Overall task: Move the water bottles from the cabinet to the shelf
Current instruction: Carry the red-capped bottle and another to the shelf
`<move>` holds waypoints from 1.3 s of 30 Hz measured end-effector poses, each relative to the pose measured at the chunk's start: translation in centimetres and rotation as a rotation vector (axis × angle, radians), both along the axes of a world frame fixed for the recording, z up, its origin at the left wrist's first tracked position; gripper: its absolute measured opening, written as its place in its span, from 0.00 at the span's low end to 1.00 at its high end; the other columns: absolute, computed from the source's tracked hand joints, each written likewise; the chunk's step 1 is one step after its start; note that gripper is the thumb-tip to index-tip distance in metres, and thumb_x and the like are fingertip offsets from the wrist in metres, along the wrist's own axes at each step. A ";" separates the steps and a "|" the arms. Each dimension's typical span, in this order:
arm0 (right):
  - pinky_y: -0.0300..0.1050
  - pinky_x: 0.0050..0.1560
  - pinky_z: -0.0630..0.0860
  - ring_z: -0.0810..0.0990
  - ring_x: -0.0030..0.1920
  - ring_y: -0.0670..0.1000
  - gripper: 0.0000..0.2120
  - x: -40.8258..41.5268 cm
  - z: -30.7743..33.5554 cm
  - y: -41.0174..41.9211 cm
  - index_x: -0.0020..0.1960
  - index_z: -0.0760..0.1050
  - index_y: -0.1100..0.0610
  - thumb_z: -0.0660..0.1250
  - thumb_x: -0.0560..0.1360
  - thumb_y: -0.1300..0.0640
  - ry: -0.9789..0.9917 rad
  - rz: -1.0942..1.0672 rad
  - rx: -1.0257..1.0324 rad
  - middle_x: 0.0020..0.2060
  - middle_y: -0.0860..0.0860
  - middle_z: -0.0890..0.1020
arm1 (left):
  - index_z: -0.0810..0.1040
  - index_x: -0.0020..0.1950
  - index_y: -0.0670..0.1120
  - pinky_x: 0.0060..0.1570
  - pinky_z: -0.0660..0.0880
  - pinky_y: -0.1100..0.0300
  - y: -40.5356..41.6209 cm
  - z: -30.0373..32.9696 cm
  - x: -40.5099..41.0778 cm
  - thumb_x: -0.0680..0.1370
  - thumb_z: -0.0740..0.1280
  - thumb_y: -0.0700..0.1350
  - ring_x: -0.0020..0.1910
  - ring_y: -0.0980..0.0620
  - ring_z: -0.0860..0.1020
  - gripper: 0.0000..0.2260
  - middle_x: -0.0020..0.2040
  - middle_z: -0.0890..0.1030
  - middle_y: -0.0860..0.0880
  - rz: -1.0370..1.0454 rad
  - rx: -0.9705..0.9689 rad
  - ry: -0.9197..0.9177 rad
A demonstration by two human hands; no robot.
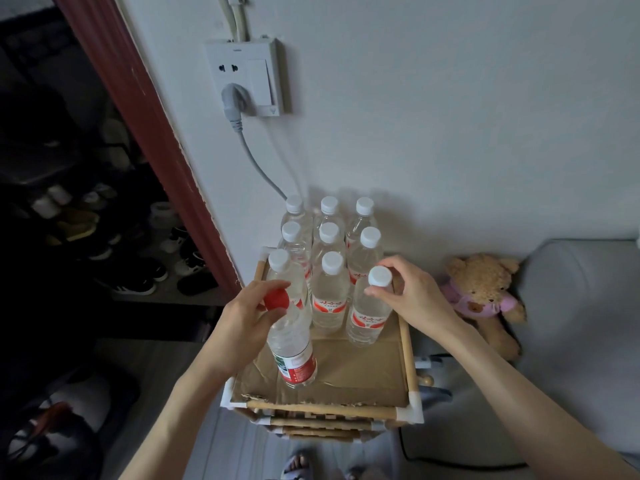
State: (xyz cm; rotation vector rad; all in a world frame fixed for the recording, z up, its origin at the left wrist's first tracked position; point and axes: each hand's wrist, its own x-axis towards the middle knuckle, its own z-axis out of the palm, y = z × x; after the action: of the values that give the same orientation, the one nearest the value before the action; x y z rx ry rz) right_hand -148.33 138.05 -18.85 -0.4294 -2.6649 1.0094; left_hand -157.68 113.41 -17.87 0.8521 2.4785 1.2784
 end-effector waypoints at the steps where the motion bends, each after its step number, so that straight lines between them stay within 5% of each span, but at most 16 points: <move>1: 0.41 0.48 0.71 0.74 0.48 0.47 0.16 0.0 0.0 0.0 0.54 0.72 0.52 0.71 0.70 0.50 -0.009 0.018 -0.014 0.48 0.46 0.77 | 0.74 0.59 0.53 0.51 0.72 0.72 -0.2 0.0 -0.1 0.75 0.66 0.38 0.52 0.61 0.76 0.16 0.54 0.77 0.56 0.010 -0.002 -0.022; 6: 0.53 0.56 0.75 0.76 0.54 0.50 0.15 0.5 -0.6 0.3 0.57 0.73 0.54 0.68 0.72 0.51 -0.034 0.026 -0.097 0.51 0.49 0.77 | 0.74 0.54 0.60 0.51 0.73 0.65 -0.4 -0.3 0.6 0.70 0.69 0.54 0.51 0.59 0.76 0.13 0.54 0.74 0.57 0.026 0.054 0.008; 13: 0.41 0.48 0.69 0.76 0.51 0.46 0.14 0.0 -0.5 -0.1 0.56 0.74 0.55 0.68 0.73 0.52 -0.021 0.005 -0.064 0.50 0.47 0.79 | 0.77 0.59 0.48 0.55 0.72 0.70 -0.4 0.1 0.0 0.74 0.66 0.35 0.52 0.63 0.76 0.16 0.52 0.77 0.57 0.007 0.031 0.011; 20: 0.42 0.51 0.67 0.73 0.53 0.45 0.17 -0.4 -0.4 -0.1 0.62 0.71 0.55 0.66 0.74 0.52 -0.044 0.001 -0.051 0.49 0.45 0.75 | 0.75 0.55 0.58 0.52 0.74 0.65 -0.1 -0.2 0.7 0.73 0.70 0.46 0.50 0.58 0.77 0.13 0.53 0.74 0.58 -0.029 0.015 0.023; 26: 0.42 0.53 0.67 0.73 0.55 0.48 0.18 -0.6 -0.6 0.0 0.63 0.70 0.55 0.65 0.75 0.53 -0.047 0.011 -0.076 0.53 0.49 0.77 | 0.76 0.54 0.56 0.50 0.69 0.77 0.2 0.1 0.6 0.74 0.66 0.35 0.51 0.67 0.75 0.17 0.50 0.78 0.59 -0.023 0.038 -0.023; 29: 0.42 0.54 0.66 0.72 0.55 0.48 0.19 -0.7 -0.8 0.1 0.64 0.69 0.56 0.65 0.75 0.54 -0.046 0.020 -0.069 0.54 0.49 0.75 | 0.75 0.54 0.58 0.54 0.70 0.70 0.1 0.2 0.5 0.75 0.65 0.35 0.54 0.65 0.73 0.18 0.50 0.77 0.64 -0.125 -0.030 0.008; 33: 0.37 0.56 0.61 0.67 0.56 0.45 0.19 -1.1 -0.9 0.2 0.66 0.69 0.56 0.65 0.75 0.56 -0.016 0.007 -0.061 0.55 0.49 0.70 | 0.75 0.54 0.57 0.52 0.68 0.72 0.2 0.6 -0.2 0.74 0.64 0.33 0.53 0.62 0.71 0.19 0.50 0.74 0.72 -0.209 -0.057 0.053; 37: 0.30 0.53 0.61 0.70 0.53 0.47 0.19 -1.0 -1.4 -0.1 0.64 0.71 0.58 0.68 0.73 0.58 0.057 -0.031 -0.067 0.52 0.54 0.72 | 0.75 0.52 0.60 0.55 0.69 0.68 0.0 0.8 -0.8 0.73 0.62 0.30 0.55 0.63 0.70 0.23 0.53 0.75 0.67 -0.229 -0.063 0.053; 39: 0.35 0.52 0.68 0.73 0.51 0.50 0.20 -0.7 -1.6 -0.3 0.63 0.72 0.57 0.69 0.72 0.57 0.089 -0.059 -0.101 0.51 0.54 0.73 | 0.77 0.54 0.57 0.58 0.70 0.65 0.1 1.0 -1.2 0.74 0.62 0.31 0.56 0.63 0.71 0.20 0.53 0.76 0.63 -0.229 -0.053 0.028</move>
State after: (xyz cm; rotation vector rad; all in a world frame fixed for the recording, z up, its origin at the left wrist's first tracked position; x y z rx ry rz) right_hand -149.07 137.77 -20.47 -0.4688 -2.5159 1.1218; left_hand -158.86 113.47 -16.89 1.1094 2.3425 1.1250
